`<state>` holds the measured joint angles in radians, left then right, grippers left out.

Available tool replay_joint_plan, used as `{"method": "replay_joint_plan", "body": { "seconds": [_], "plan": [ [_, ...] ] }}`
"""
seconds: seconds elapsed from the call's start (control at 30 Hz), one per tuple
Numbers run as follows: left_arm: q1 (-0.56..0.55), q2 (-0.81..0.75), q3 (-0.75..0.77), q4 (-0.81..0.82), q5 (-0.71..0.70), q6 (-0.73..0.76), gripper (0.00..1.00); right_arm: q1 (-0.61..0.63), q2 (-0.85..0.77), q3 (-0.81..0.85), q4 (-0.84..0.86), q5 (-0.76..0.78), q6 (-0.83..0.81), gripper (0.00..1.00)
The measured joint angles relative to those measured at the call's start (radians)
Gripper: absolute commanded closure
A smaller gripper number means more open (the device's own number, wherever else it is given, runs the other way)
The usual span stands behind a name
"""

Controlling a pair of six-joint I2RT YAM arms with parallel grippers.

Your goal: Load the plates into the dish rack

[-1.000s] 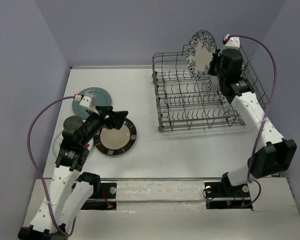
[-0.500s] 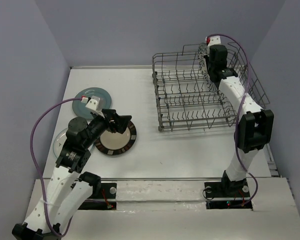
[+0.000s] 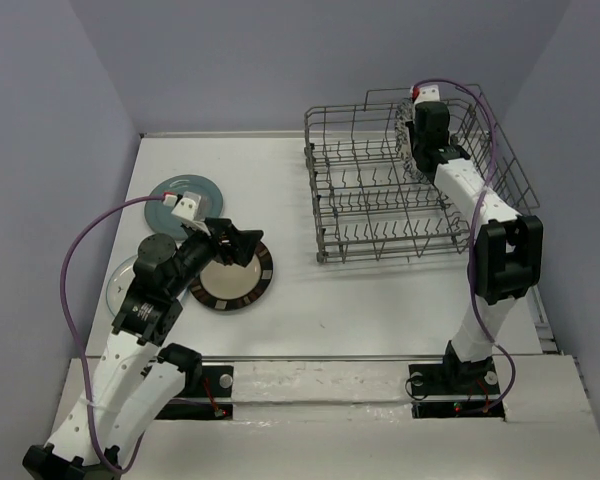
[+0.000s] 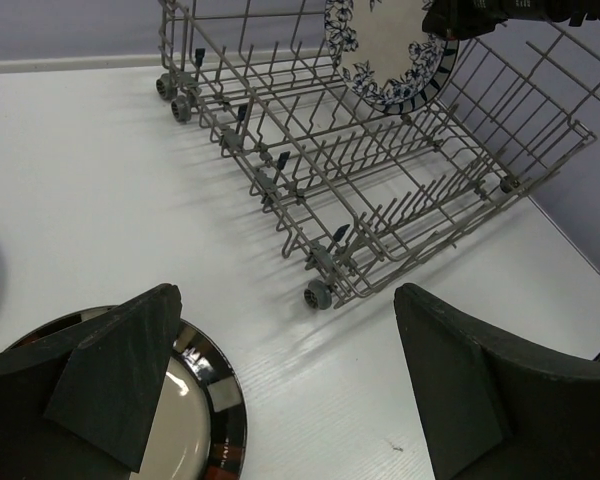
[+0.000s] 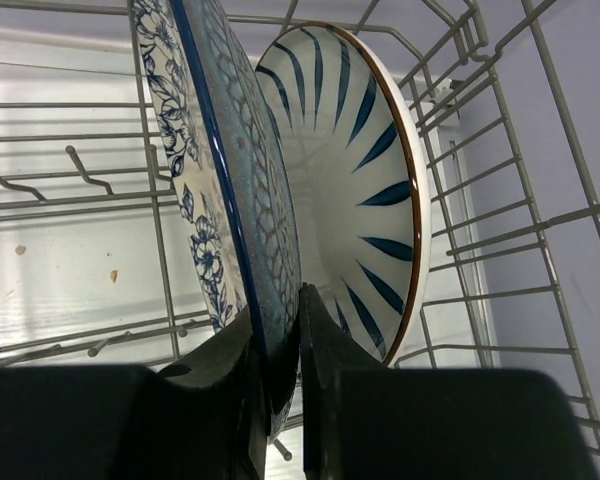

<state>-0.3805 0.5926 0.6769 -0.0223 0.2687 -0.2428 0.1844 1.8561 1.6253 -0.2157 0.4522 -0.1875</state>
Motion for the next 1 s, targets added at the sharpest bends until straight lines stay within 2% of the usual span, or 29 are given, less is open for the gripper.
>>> {"method": "replay_joint_plan", "body": {
  "seconds": [0.1, 0.3, 0.5, 0.6, 0.73, 0.8, 0.87, 1.0],
  "plan": [
    [-0.005, 0.001, 0.0, -0.002, -0.014, 0.0, 0.01, -0.001, 0.0, -0.003, 0.011, -0.001, 0.023, 0.42],
    [-0.004, 0.022, 0.0, -0.002, -0.017, -0.001, 0.01, -0.001, -0.036, -0.004, 0.021, -0.005, 0.069, 0.38],
    [0.011, 0.043, 0.0, -0.006, -0.046, -0.003, 0.01, -0.001, -0.129, -0.004, -0.003, -0.029, 0.125, 0.18],
    [0.021, 0.061, 0.0, -0.005, -0.06, -0.009, 0.01, -0.001, -0.187, -0.004, -0.034, -0.053, 0.161, 0.14],
    [0.043, 0.122, 0.0, 0.001, -0.072, -0.065, 0.01, -0.001, -0.334, -0.068, -0.059, -0.186, 0.273, 0.12],
    [0.055, 0.162, 0.0, 0.005, -0.081, -0.097, 0.01, 0.006, -0.441, -0.148, -0.057, -0.266, 0.34, 0.15],
    [0.072, 0.208, 0.001, 0.005, -0.094, -0.127, 0.01, 0.035, -0.541, -0.261, 0.013, -0.334, 0.4, 0.15],
    [0.143, 0.346, 0.007, 0.031, -0.117, -0.21, 0.01, 0.18, -0.698, -0.514, 0.136, -0.44, 0.493, 0.18]
  ]
}}
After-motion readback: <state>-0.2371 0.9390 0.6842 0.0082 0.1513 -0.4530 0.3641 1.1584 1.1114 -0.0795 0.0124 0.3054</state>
